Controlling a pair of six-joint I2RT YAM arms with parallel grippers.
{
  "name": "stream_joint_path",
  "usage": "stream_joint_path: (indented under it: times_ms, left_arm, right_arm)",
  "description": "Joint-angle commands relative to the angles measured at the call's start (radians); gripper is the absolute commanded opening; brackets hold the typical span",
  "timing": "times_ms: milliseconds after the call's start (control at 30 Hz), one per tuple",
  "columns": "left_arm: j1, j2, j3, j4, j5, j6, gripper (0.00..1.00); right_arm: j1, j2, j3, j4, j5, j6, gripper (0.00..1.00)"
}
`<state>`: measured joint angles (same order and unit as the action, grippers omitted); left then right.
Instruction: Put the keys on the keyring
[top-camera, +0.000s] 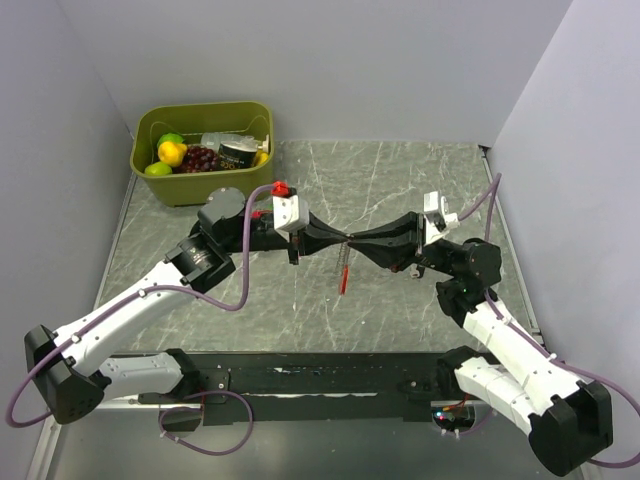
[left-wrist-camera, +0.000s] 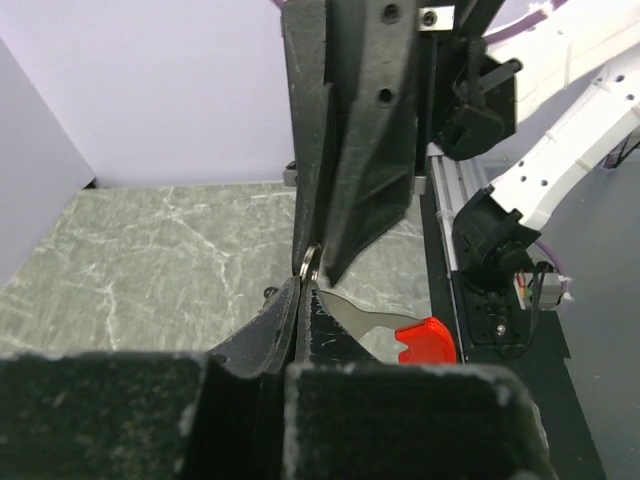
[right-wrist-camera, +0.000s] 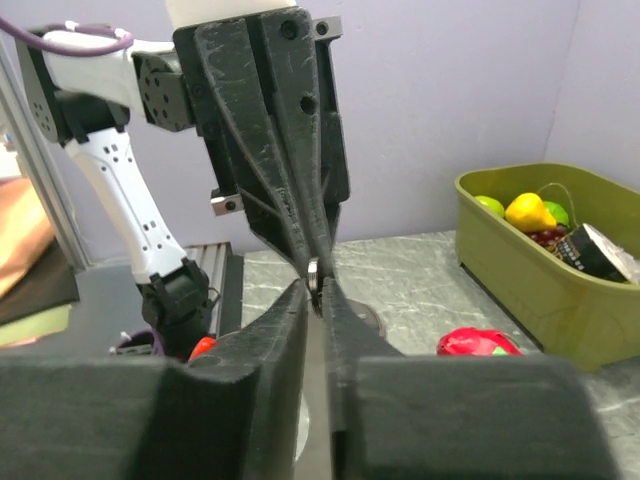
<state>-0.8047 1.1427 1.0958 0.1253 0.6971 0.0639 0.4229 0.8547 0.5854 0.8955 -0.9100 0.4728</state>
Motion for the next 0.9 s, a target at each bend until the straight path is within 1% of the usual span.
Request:
stream_joint_path:
  times_ms: [0, 33, 67, 100, 167, 200, 233, 333, 400, 567, 667, 700, 800, 867]
  left_arm:
    - [0.002, 0.003, 0.088, -0.076, -0.059, 0.08, 0.01]
    - [0.002, 0.008, 0.11, -0.101, -0.067, 0.095, 0.01]
    - [0.002, 0.009, 0.119, -0.122, -0.07, 0.123, 0.01]
    - [0.002, 0.014, 0.13, -0.185, -0.071, 0.14, 0.01]
    - [0.002, 0.02, 0.16, -0.237, -0.08, 0.183, 0.01]
    - [0.002, 0.029, 0.171, -0.266, -0.082, 0.2, 0.01]
    - [0.002, 0.032, 0.194, -0.323, -0.085, 0.212, 0.01]
    - [0.002, 0.052, 0.243, -0.424, -0.097, 0.266, 0.01]
    - [0.002, 0.061, 0.269, -0.463, -0.11, 0.298, 0.01]
    - [-0.007, 0.075, 0.309, -0.564, -0.155, 0.359, 0.01]
    - [-0.016, 0.088, 0.328, -0.599, -0.166, 0.382, 0.01]
    - [-0.017, 0.089, 0.332, -0.604, -0.168, 0.384, 0.01]
    - [-0.025, 0.095, 0.34, -0.612, -0.162, 0.386, 0.01]
    - [-0.03, 0.098, 0.345, -0.616, -0.165, 0.387, 0.01]
  right_arm:
    - [0.005, -0.022, 0.059, -0.088, -0.053, -0.083, 0.29]
    - [0.005, -0.026, 0.074, -0.114, -0.055, -0.098, 0.4]
    - [0.005, -0.031, 0.082, -0.145, -0.055, -0.118, 0.45]
    - [0.004, -0.042, 0.088, -0.212, -0.046, -0.164, 0.56]
    - [0.004, -0.055, 0.105, -0.263, -0.038, -0.207, 0.64]
    - [0.002, -0.066, 0.109, -0.314, -0.026, -0.25, 0.7]
    - [0.004, -0.069, 0.125, -0.343, -0.02, -0.272, 0.73]
    - [0.002, -0.078, 0.158, -0.432, -0.012, -0.347, 0.79]
    - [0.004, -0.074, 0.184, -0.467, -0.007, -0.39, 0.81]
    - [0.004, -0.052, 0.22, -0.518, -0.024, -0.43, 0.81]
    - [0.004, -0.026, 0.228, -0.52, -0.041, -0.434, 0.74]
    - [0.005, -0.013, 0.237, -0.524, -0.049, -0.438, 0.69]
    - [0.008, 0.018, 0.249, -0.543, -0.073, -0.444, 0.6]
    - [0.016, 0.032, 0.251, -0.558, -0.075, -0.462, 0.58]
